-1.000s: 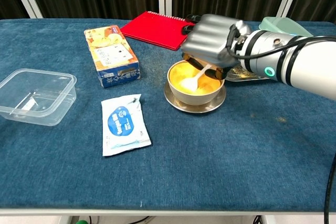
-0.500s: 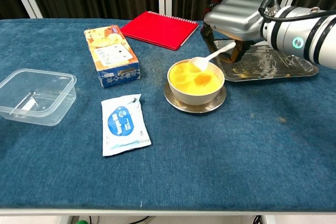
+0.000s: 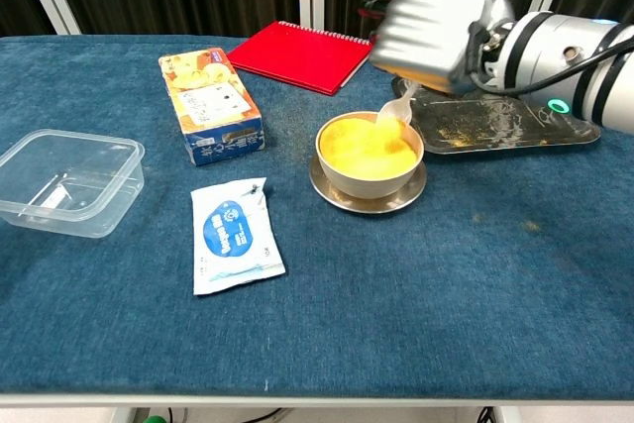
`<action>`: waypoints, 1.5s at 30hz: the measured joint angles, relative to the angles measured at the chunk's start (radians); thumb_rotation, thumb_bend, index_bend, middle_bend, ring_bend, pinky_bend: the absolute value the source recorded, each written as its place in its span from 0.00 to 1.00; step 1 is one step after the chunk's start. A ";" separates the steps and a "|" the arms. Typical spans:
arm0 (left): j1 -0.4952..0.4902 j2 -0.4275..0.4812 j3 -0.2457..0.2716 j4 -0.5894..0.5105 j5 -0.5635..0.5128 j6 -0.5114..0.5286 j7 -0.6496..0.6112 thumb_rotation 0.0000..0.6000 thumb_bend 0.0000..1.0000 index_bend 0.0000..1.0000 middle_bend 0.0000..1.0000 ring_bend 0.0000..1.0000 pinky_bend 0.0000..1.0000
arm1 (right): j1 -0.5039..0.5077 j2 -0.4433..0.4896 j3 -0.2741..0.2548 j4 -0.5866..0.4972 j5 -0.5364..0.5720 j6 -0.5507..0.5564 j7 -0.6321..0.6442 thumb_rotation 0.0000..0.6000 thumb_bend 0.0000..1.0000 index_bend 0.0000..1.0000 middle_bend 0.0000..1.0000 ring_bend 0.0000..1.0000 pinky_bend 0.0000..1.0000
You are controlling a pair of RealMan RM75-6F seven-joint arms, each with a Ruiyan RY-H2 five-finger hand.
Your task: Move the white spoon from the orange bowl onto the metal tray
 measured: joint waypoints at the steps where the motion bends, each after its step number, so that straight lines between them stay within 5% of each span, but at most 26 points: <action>1: 0.001 -0.001 0.001 0.003 0.000 0.001 -0.003 1.00 0.39 0.11 0.17 0.11 0.14 | 0.011 -0.004 -0.007 0.003 -0.004 -0.002 -0.056 1.00 0.48 0.66 0.34 0.09 0.00; 8: 0.006 -0.007 0.005 0.026 -0.004 0.001 -0.023 1.00 0.39 0.11 0.17 0.11 0.14 | 0.073 -0.032 -0.033 0.012 0.010 -0.034 -0.272 1.00 0.48 0.67 0.34 0.10 0.00; 20: 0.009 -0.014 0.006 0.046 -0.006 0.003 -0.042 1.00 0.39 0.11 0.17 0.11 0.14 | 0.099 -0.112 -0.050 0.051 0.053 -0.067 -0.296 1.00 0.48 0.68 0.34 0.10 0.00; 30: 0.009 -0.013 0.006 0.046 -0.003 0.004 -0.042 1.00 0.39 0.11 0.17 0.11 0.14 | 0.056 -0.120 -0.036 0.031 0.052 -0.023 -0.160 1.00 0.48 0.69 0.35 0.11 0.00; 45: 0.001 0.001 0.002 0.010 -0.003 -0.006 -0.008 1.00 0.39 0.11 0.17 0.11 0.14 | -0.053 -0.106 0.053 0.045 0.061 0.021 0.289 1.00 0.48 0.69 0.35 0.12 0.00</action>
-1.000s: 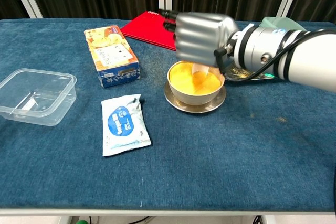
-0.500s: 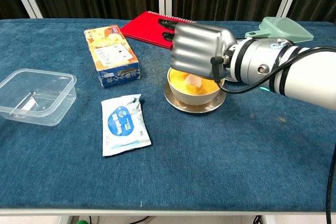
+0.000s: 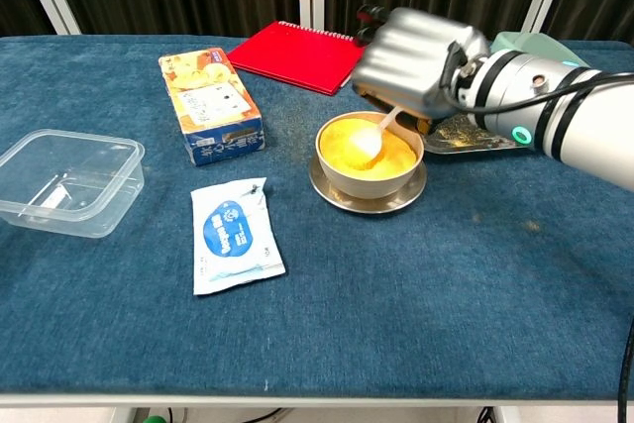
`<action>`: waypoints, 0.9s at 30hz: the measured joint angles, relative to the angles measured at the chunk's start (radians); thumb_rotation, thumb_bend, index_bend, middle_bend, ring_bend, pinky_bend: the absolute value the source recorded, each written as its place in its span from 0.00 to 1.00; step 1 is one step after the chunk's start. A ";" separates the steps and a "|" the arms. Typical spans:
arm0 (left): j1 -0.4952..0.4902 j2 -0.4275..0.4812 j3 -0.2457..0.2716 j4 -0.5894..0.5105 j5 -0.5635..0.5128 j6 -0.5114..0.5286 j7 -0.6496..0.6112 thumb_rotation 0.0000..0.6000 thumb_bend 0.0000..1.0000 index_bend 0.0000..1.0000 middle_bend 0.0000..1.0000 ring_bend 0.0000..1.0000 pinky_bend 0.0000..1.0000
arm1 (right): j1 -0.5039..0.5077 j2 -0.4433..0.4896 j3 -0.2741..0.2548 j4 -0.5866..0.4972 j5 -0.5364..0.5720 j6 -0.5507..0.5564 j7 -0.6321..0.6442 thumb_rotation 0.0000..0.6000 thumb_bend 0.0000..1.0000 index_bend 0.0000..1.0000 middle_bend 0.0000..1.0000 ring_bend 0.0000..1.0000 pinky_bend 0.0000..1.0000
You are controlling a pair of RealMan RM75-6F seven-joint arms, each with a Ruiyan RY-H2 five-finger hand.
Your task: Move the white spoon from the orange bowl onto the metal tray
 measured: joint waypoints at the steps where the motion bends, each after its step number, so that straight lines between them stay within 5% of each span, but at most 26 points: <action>1: -0.001 0.001 0.000 -0.004 0.000 0.000 0.004 1.00 0.39 0.11 0.17 0.11 0.14 | -0.008 0.002 0.008 0.005 -0.002 0.000 0.037 1.00 0.48 0.69 0.35 0.12 0.00; 16: -0.006 0.018 -0.003 -0.052 0.001 -0.008 0.052 1.00 0.39 0.11 0.17 0.11 0.14 | -0.055 0.056 0.059 0.004 -0.050 -0.013 0.234 1.00 0.48 0.69 0.35 0.12 0.00; 21: -0.007 0.017 -0.003 -0.055 0.008 -0.007 0.053 1.00 0.39 0.11 0.17 0.11 0.14 | -0.039 0.069 0.033 -0.002 -0.094 -0.011 0.127 1.00 0.48 0.69 0.35 0.12 0.00; 27: -0.002 0.017 0.003 -0.050 0.017 0.002 0.047 1.00 0.39 0.11 0.17 0.11 0.14 | 0.002 0.082 -0.008 -0.013 -0.152 -0.012 -0.179 1.00 0.48 0.70 0.35 0.12 0.00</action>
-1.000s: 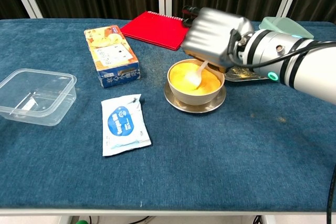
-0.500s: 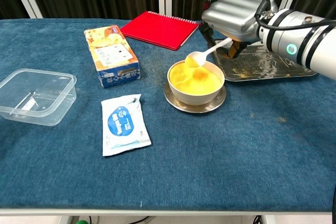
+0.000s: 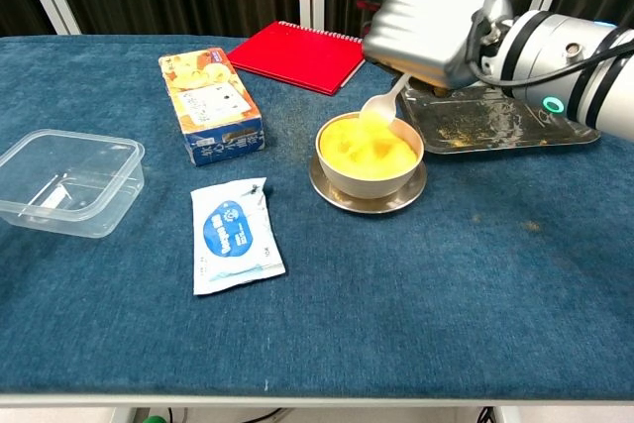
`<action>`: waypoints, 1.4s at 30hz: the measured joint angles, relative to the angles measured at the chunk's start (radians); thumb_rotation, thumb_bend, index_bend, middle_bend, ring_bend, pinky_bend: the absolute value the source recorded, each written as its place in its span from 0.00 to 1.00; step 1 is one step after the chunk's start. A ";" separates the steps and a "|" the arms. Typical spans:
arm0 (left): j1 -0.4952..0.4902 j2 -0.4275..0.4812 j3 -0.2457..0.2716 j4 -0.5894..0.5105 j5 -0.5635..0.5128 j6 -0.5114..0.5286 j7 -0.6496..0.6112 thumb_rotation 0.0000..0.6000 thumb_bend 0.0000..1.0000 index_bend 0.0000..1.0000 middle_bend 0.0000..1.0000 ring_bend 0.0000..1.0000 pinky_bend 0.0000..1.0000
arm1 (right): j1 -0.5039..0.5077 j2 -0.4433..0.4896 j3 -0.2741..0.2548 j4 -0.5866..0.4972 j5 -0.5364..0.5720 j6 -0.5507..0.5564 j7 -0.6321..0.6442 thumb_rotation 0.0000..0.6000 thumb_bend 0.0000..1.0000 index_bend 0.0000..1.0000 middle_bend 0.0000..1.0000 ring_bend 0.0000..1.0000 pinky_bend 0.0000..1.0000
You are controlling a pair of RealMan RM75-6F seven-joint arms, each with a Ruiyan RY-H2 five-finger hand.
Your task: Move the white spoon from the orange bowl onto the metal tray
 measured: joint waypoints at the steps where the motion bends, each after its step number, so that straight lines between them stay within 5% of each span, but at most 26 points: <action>1: 0.001 0.000 0.001 0.002 0.000 0.001 -0.002 1.00 0.39 0.11 0.17 0.11 0.14 | 0.009 0.001 -0.008 -0.001 -0.010 -0.001 -0.070 1.00 0.48 0.70 0.35 0.12 0.00; 7: 0.005 0.000 0.007 0.017 0.003 0.004 -0.026 1.00 0.39 0.11 0.17 0.11 0.14 | 0.050 -0.009 -0.042 -0.013 -0.040 -0.009 -0.359 1.00 0.48 0.70 0.35 0.12 0.00; 25: 0.005 -0.010 0.002 0.050 -0.004 0.005 -0.052 1.00 0.39 0.11 0.17 0.11 0.14 | 0.105 -0.063 -0.065 -0.058 0.043 -0.003 -0.768 1.00 0.49 0.71 0.35 0.12 0.00; 36: 0.011 -0.013 0.001 0.059 -0.012 0.010 -0.057 1.00 0.39 0.11 0.17 0.11 0.14 | 0.111 -0.139 -0.071 -0.056 0.132 0.080 -0.909 1.00 0.49 0.79 0.39 0.12 0.00; 42: 0.011 -0.017 0.001 0.064 -0.014 0.008 -0.059 1.00 0.39 0.11 0.17 0.11 0.14 | 0.128 -0.144 -0.086 -0.050 0.124 0.059 -0.888 1.00 0.49 0.79 0.38 0.12 0.00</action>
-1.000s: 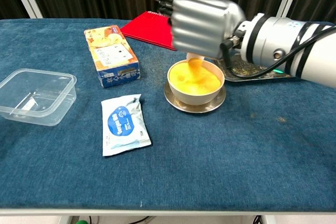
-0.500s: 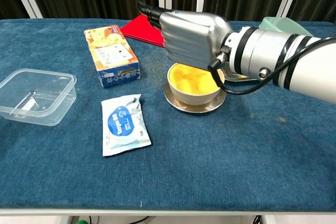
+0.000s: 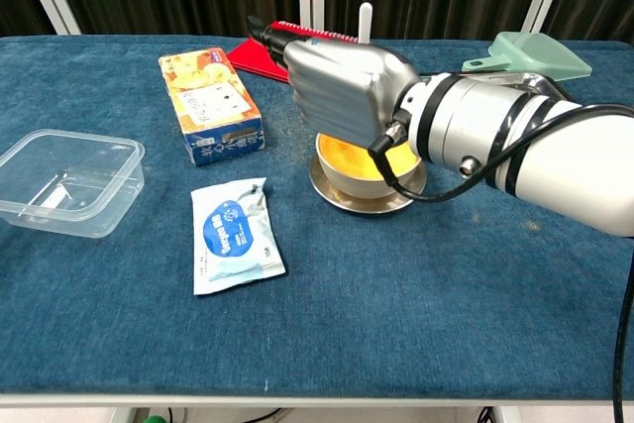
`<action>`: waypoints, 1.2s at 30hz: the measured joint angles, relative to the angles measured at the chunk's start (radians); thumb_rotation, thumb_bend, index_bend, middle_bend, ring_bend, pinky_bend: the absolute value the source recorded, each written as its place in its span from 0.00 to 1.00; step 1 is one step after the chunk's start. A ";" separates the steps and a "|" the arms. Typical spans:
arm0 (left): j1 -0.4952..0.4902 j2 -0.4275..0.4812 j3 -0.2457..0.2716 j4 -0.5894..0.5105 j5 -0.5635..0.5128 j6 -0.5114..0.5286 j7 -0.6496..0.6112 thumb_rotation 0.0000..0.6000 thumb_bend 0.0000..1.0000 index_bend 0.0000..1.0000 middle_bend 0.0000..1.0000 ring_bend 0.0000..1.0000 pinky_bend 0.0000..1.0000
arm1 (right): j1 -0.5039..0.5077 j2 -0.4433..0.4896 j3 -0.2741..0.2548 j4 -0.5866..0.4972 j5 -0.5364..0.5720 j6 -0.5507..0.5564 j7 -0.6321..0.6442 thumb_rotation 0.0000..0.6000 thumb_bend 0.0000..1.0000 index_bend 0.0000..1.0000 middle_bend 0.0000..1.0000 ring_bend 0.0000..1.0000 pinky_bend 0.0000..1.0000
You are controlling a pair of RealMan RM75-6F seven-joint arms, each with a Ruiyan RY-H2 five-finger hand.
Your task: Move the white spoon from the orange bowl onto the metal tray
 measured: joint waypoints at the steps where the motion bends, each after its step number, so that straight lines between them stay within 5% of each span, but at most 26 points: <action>1: 0.000 0.000 0.000 0.001 -0.001 0.000 -0.001 1.00 0.39 0.11 0.17 0.11 0.14 | 0.000 0.000 -0.002 0.004 0.002 0.000 0.006 1.00 0.49 0.79 0.38 0.12 0.00; 14: -0.004 -0.003 -0.001 -0.003 0.001 -0.006 0.006 1.00 0.39 0.11 0.17 0.11 0.14 | -0.008 0.005 0.008 -0.005 0.015 0.045 0.073 1.00 0.50 0.79 0.38 0.12 0.00; 36: -0.010 0.009 -0.004 -0.045 0.006 -0.010 0.047 1.00 0.39 0.11 0.17 0.11 0.14 | -0.080 0.074 0.029 -0.013 -0.060 0.077 0.435 1.00 0.49 0.79 0.42 0.17 0.00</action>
